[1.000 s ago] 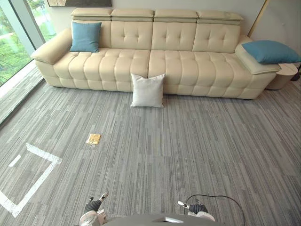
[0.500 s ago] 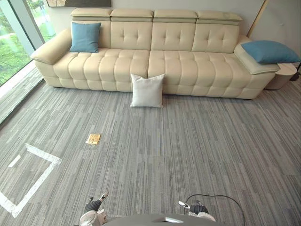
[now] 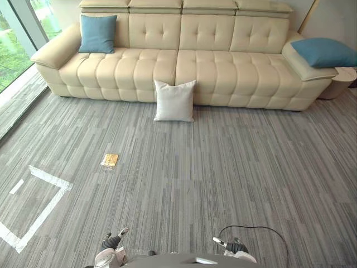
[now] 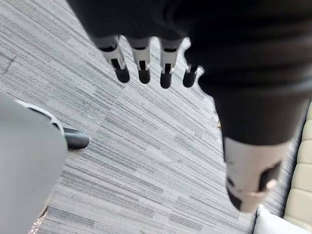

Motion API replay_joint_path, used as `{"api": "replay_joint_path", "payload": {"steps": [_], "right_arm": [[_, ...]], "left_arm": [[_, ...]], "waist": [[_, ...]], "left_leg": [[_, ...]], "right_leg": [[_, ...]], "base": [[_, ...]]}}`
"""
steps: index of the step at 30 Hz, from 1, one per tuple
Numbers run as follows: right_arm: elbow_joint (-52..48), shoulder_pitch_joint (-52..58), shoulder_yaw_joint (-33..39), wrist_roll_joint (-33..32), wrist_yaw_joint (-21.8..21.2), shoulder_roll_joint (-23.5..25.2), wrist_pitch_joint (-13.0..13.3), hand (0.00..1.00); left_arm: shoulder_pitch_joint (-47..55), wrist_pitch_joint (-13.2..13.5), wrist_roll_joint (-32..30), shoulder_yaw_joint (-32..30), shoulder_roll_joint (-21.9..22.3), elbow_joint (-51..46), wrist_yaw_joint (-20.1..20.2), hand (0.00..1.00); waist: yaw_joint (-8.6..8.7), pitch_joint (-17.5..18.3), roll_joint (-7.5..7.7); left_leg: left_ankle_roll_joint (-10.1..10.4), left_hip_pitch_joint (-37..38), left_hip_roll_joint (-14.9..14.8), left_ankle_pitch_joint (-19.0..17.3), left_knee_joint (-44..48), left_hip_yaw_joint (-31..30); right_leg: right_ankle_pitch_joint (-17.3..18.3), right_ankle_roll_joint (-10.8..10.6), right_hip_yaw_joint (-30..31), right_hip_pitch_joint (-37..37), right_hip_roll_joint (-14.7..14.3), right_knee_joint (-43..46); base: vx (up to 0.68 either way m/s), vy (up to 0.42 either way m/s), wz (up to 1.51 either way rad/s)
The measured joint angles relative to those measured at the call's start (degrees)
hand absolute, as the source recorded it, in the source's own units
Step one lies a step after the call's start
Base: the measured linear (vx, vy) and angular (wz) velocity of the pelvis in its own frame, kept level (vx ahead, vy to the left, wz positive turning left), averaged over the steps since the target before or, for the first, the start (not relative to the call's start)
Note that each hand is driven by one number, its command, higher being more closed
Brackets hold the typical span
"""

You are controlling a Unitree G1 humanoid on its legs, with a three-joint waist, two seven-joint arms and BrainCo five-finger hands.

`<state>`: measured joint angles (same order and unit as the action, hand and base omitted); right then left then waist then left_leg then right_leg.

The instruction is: Pick up cushions and gather them together orderly.

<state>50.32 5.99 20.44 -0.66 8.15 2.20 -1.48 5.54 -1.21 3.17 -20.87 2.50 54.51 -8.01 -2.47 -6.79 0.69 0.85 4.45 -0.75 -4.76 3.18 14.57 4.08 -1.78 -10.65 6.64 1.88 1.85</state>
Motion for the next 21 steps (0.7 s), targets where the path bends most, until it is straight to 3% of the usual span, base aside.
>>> {"api": "replay_joint_path", "payload": {"steps": [1, 3, 7, 8, 9, 11, 13, 15, 16, 17, 18, 19, 21], "right_arm": [[-0.55, -0.08, -0.01, -0.06, 0.04, 0.00, 0.01, 0.00], [-2.10, 0.42, -0.47, -0.97, 0.08, 0.13, 0.02, 0.00], [-2.46, 0.07, -2.11, -2.44, 0.68, -0.39, 0.06, 0.00], [-2.61, 0.05, -2.29, -2.47, 0.72, -0.41, 0.03, 0.00], [-3.27, -0.03, -2.27, -2.50, 0.81, -0.51, 0.01, 0.00], [-4.27, -0.08, -2.35, -2.84, 0.81, -0.40, -0.01, 0.00], [-4.46, -0.86, -2.33, -3.61, 0.82, -0.41, 0.00, 0.00], [-4.43, -2.06, -2.52, -3.58, 0.80, -0.51, 0.00, 0.00], [-4.35, -2.35, -2.78, -3.58, 0.79, -0.52, 0.02, 0.00], [-3.95, -2.84, -3.32, -3.58, 0.77, -0.64, 0.02, 0.00], [-2.04, -4.18, -3.53, -3.55, 0.60, 0.13, 0.06, 0.00], [-1.11, -5.28, -3.48, -3.48, 0.54, 0.64, 0.08, 0.00], [0.81, -5.22, -3.28, -3.46, 0.55, 0.73, 0.07, 0.00]], "left_arm": [[-0.51, -0.05, 0.02, 0.03, -0.21, -0.35, -0.03, 0.00], [-0.91, -0.25, 0.10, 0.01, -0.29, -1.05, -0.06, 0.00], [-1.65, -0.16, 1.87, -0.35, -0.35, -2.42, -0.08, 0.00], [-1.66, -0.09, 2.30, -0.29, -0.43, -2.92, -0.08, 0.00], [-1.62, -0.11, 2.40, -0.29, -0.45, -3.43, -0.08, 0.00], [-1.42, -0.07, 2.97, -0.24, -0.34, -3.97, -0.06, 0.00], [-1.38, -0.06, 3.51, -0.18, -0.18, -4.44, -0.03, 0.00], [-1.44, -0.05, 3.51, 0.26, 0.02, -4.78, -0.09, 0.00], [-1.44, -0.05, 3.54, 0.32, -0.02, -4.72, -0.07, 0.00], [-1.69, 0.05, 3.63, 0.62, -0.42, -4.77, -0.04, 0.00], [-2.34, 0.47, 3.94, 0.84, -1.49, -4.97, -0.10, 0.00], [-2.91, 0.49, 4.15, 1.02, -2.45, -4.59, -0.07, 0.00], [-3.06, 0.73, 5.69, 0.77, -3.46, -4.65, -0.07, 0.00]], "waist": [[-0.19, -0.64, -0.14], [0.31, -1.34, -0.19], [0.20, -3.18, -0.05], [0.22, -3.36, 0.12], [0.40, -3.54, -0.44], [0.33, -3.62, -0.47], [0.03, -3.68, -0.49], [-0.56, -3.60, -1.09], [-0.68, -3.60, -1.10], [-1.06, -3.41, -0.03], [-1.27, -2.68, 1.78], [-0.16, -2.35, 2.60], [-0.07, -1.72, 4.07]], "left_leg": [[0.25, -3.48, -1.80, -3.26, 7.45, 1.35], [0.78, -7.97, -4.52, -5.80, 18.04, 4.16], [1.34, -16.63, -8.74, -4.08, 38.70, 4.38], [0.91, -18.58, -9.59, -5.50, 41.58, 4.44], [1.07, -20.27, -10.74, -7.74, 40.90, 4.55], [1.44, -21.84, -10.95, -7.98, 35.60, 4.64], [2.04, -23.64, -10.53, -5.19, 25.36, 5.32], [3.36, -24.75, -10.93, 0.90, 12.14, 5.30], [3.52, -24.82, -11.10, 3.40, 11.04, 4.82], [2.28, -25.03, -10.32, 8.43, 12.47, 4.32], [0.53, -27.15, -8.88, 5.34, 17.17, 4.09], [-0.67, -30.57, -8.51, 0.64, 23.44, 2.89], [-2.06, -32.78, -7.86, -4.73, 30.94, 2.87]], "right_leg": [[1.48, 0.32, -0.73, -1.04, 0.03, 2.55], [4.78, 0.80, -2.14, -2.49, 0.06, 5.86], [7.52, 1.48, -2.91, -0.30, 0.65, 7.84], [7.83, 1.61, -2.95, 0.41, 0.96, 7.73], [8.35, 1.38, -2.81, 1.32, 1.33, 7.36], [9.00, 0.45, -2.57, 2.23, 2.71, 6.82], [9.94, -1.00, -2.08, 3.24, 4.77, 6.28], [11.76, -3.61, -0.75, 4.90, 6.07, 4.96], [12.26, -4.30, -0.29, 5.47, 6.34, 4.62], [13.20, -4.02, 1.01, 5.91, 7.64, 4.06], [12.91, -1.61, 3.07, 5.63, 9.01, 3.45], [11.29, -2.07, 4.40, 4.61, 9.38, 4.60], [11.15, -3.71, 5.51, 4.97, 11.39, 6.27]], "base": [[0.00, -0.059, 0.09], [0.00, -0.053, 0.34], [0.07, 0.000, 0.17], [0.16, 0.067, 0.05], [0.14, 0.065, 0.00], [0.22, 0.127, -0.02], [0.31, 0.226, -0.05], [0.36, 0.341, -0.26], [0.42, 0.407, -0.42], [0.46, 0.378, -0.49], [0.51, 0.298, -0.34], [0.62, 0.365, -0.14], [0.57, 0.354, 0.09]]}}
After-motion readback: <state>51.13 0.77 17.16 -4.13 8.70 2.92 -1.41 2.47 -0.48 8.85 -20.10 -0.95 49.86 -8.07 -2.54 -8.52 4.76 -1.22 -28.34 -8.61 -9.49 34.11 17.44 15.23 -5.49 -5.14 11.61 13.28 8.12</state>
